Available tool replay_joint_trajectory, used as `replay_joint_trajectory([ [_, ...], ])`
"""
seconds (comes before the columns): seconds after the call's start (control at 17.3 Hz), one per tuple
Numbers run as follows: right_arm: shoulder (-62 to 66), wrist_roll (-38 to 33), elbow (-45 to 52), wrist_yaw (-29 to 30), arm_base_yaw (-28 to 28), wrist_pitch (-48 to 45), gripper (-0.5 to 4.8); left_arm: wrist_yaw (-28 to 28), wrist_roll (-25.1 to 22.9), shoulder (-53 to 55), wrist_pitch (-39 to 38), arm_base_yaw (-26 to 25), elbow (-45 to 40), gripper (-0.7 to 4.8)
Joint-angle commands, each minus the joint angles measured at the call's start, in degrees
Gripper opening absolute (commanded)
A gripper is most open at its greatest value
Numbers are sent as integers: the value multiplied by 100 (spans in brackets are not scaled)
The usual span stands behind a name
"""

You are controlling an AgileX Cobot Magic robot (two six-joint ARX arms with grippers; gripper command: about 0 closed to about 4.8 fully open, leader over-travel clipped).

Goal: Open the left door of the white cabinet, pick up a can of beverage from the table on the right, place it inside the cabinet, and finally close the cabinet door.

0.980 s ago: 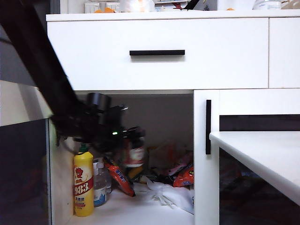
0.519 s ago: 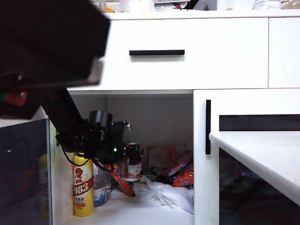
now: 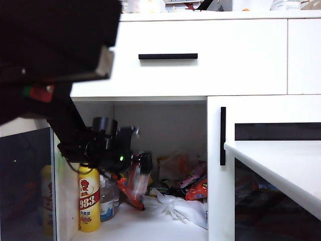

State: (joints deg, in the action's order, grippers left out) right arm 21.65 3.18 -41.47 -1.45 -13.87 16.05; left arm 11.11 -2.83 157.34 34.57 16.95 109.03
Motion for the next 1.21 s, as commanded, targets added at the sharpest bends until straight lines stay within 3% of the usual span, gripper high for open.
replay_joint_trajectory([
  [0.06, -13, -26, -15, 13, 0, -107, 479, 48, 7, -76, 223, 7, 61, 445],
  [0.35, -15, -24, -15, 15, 0, -127, 479, 33, 142, -90, 232, 4, 68, 444],
  [0.52, -33, -20, -15, 11, 2, -157, 479, 730, 350, -514, -479, 7, 70, 423],
  [0.63, -42, -20, -15, 13, 2, -313, 479, 1191, 212, -857, -1600, 4, 72, 302],
  [0.69, -48, -22, -17, 13, 2, -426, 479, 1217, 42, -949, -2070, 4, 83, 290],
  [0.75, -92, -22, -17, 11, 2, -481, 479, 1222, -39, -1016, -2485, 4, 83, 241],
  [0.81, -129, -24, -17, 13, 4, -529, 479, 1224, -39, -1054, -2964, 2, 83, 106],
  [0.86, -173, -24, -17, 13, 4, -531, 479, 1213, -42, -1051, -3154, 2, 83, 30],
  [0.92, -249, -24, -17, 11, 2, -520, 479, 1226, -39, -1051, -3471, 2, 83, -6],
  [1.21, -297, -26, -17, 11, 4, -514, 479, 1209, -9, -1084, -4197, 0, 85, -6],
])
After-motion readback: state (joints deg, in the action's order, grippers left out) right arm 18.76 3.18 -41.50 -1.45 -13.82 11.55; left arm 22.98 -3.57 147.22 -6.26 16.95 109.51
